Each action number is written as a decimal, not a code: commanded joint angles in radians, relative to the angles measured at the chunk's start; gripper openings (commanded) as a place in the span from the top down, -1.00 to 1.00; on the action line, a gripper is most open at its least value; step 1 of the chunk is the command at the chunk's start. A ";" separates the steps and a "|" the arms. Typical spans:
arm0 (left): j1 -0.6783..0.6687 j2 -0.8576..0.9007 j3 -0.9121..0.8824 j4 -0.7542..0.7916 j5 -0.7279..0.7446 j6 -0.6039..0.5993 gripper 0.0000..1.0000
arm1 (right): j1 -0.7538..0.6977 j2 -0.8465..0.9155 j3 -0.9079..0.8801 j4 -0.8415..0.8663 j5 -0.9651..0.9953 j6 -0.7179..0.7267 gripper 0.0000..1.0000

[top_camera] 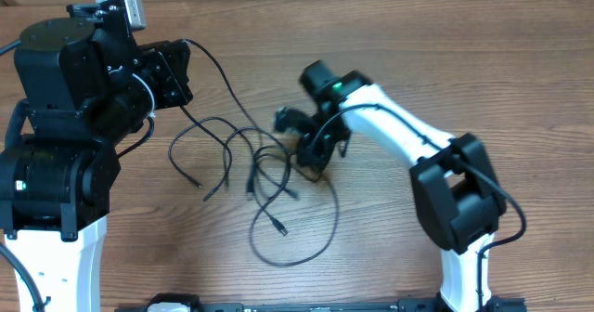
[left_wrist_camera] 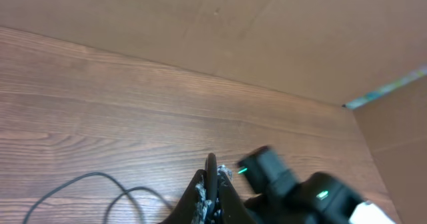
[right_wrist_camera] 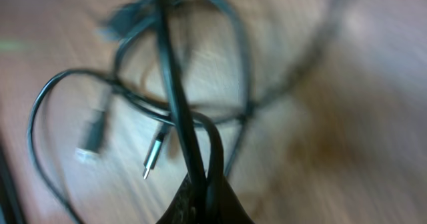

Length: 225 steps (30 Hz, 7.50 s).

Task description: Untangle cables

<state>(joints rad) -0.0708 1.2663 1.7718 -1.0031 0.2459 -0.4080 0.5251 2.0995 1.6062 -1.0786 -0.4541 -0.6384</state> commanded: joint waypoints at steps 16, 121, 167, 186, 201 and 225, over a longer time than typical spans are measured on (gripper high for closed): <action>0.085 -0.079 0.026 -0.013 -0.156 0.030 0.92 | -0.683 -0.125 0.031 -0.034 0.026 0.259 0.92; -0.024 0.285 -0.119 -0.149 0.559 0.714 -0.47 | -0.074 -0.289 0.550 0.082 -1.049 0.747 0.92; 0.230 0.208 -0.119 -0.130 0.440 0.470 0.91 | -0.197 -0.289 0.430 -0.310 0.135 0.577 -0.33; 0.344 0.185 -0.120 -0.218 0.634 0.569 0.91 | -0.005 -0.289 0.074 -0.042 -0.041 0.506 -0.36; 0.313 0.172 -0.119 -0.224 0.743 0.569 0.92 | -0.011 -0.232 0.013 0.108 0.053 0.906 -0.66; 0.320 -0.105 -0.119 -0.171 0.697 0.523 0.92 | 0.064 -0.103 0.013 0.241 -0.441 1.397 -0.51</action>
<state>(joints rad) 0.2443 1.1851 1.6505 -1.1660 0.9489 0.1291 0.5285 1.9911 1.6188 -0.8101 -0.8513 0.7372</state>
